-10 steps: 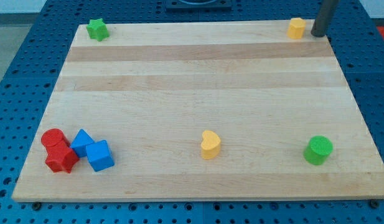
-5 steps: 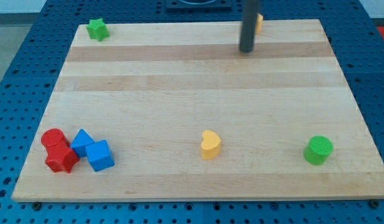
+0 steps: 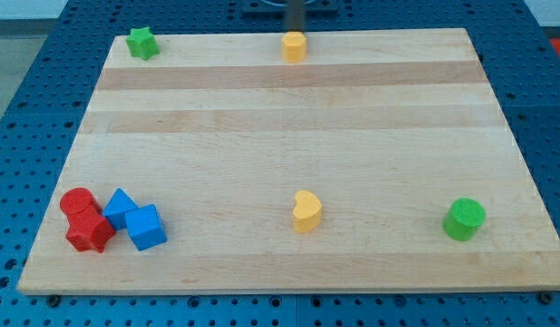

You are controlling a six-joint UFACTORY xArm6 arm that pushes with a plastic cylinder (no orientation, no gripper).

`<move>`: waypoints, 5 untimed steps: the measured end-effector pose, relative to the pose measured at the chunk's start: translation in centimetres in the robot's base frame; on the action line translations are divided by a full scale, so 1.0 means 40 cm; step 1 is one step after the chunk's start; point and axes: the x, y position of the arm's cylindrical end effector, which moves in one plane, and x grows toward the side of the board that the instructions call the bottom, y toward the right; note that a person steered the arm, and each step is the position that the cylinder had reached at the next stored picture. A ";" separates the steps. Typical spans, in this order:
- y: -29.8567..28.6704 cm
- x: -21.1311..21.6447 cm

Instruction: Place the yellow hexagon to the right of green star

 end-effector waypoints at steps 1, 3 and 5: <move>0.019 0.000; 0.338 0.057; -0.004 0.115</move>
